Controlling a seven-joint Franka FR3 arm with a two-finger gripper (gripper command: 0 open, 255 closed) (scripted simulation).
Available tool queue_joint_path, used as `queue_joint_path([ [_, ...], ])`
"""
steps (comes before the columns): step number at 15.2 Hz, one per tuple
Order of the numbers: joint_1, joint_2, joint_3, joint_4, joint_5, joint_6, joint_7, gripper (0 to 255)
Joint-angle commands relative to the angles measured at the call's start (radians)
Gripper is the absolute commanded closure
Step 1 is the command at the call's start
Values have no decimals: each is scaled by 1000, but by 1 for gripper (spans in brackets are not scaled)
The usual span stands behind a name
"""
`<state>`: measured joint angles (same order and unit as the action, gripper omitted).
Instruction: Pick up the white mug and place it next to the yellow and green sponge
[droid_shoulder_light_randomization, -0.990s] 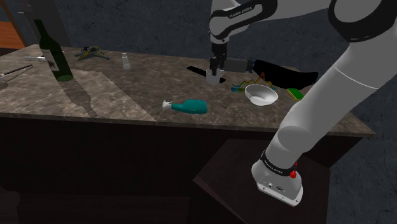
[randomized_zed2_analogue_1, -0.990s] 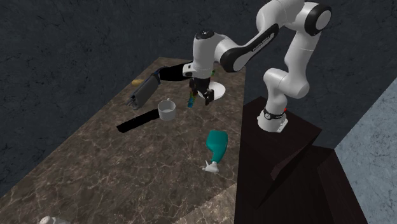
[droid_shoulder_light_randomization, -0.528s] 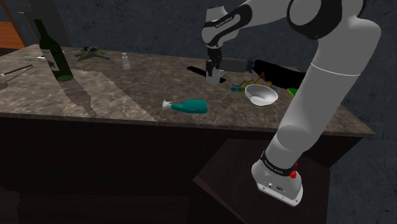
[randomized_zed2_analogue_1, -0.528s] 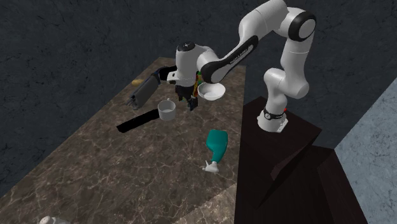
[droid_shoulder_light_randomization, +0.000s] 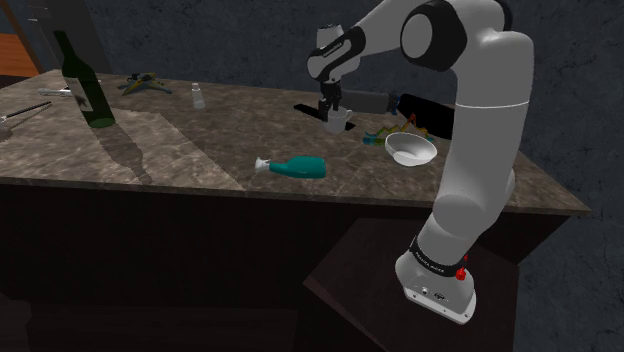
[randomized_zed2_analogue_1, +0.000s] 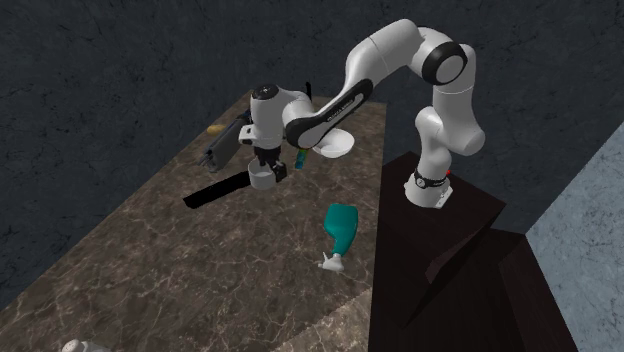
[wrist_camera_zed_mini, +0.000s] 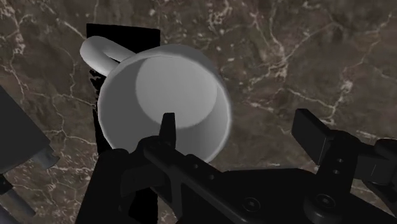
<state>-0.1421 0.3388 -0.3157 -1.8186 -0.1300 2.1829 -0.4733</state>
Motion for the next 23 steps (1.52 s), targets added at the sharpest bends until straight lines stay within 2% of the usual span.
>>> queue_joint_path([
  [1, -6, 22, 1, 7, 5, 16, -4, 0],
  [6, -18, 63, 2, -13, 14, 78, -10, 0],
  [14, -18, 63, 2, -13, 14, 78, -10, 0],
  [15, -18, 63, 2, -13, 14, 78, -10, 255],
  [23, -18, 63, 2, -13, 14, 78, -10, 255],
])
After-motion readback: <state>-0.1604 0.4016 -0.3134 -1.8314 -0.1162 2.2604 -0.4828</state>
